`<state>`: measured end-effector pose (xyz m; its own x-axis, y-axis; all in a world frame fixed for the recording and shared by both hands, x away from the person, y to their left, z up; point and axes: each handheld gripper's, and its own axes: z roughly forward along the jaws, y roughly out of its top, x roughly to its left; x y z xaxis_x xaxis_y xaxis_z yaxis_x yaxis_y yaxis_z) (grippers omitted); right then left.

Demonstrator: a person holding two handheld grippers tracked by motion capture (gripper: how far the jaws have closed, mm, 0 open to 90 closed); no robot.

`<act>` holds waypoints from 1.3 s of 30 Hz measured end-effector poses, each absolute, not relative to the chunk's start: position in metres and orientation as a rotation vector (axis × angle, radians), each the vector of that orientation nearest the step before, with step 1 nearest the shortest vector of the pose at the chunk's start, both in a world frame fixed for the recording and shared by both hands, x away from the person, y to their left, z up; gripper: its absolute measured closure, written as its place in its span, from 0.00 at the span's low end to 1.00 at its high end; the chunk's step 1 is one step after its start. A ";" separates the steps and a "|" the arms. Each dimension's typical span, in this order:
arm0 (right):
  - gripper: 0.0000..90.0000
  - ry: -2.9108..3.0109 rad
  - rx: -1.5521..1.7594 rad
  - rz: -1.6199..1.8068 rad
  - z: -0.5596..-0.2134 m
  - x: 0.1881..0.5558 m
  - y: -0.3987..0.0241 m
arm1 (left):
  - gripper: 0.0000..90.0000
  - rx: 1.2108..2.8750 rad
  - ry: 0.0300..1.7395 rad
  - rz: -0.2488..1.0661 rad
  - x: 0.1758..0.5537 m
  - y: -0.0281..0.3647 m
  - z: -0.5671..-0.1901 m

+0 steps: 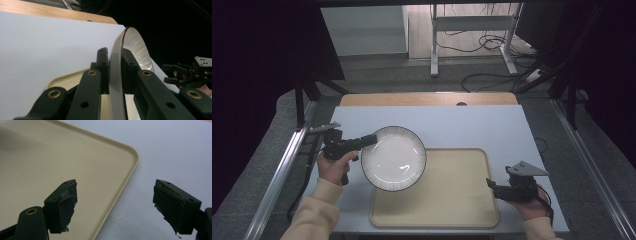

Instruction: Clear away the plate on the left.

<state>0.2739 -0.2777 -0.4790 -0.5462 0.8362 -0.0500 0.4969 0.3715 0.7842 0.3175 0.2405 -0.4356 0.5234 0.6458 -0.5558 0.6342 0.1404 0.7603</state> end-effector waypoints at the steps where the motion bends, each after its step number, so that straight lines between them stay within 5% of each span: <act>1: 0.22 2.193 1.154 1.028 -0.479 0.274 -0.278 | 0.88 1.537 1.143 0.002 0.318 0.238 -0.437; 39: 0.22 2.187 1.167 1.036 -0.479 0.273 -0.281 | 0.88 1.658 1.065 -0.185 0.338 0.145 -0.468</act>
<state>0.2726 -0.2807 -0.4795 -0.5402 0.8406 -0.0399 0.5014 0.3596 0.7869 0.3381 0.1446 -0.4680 0.5833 0.5441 -0.6031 0.7156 0.0071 0.6985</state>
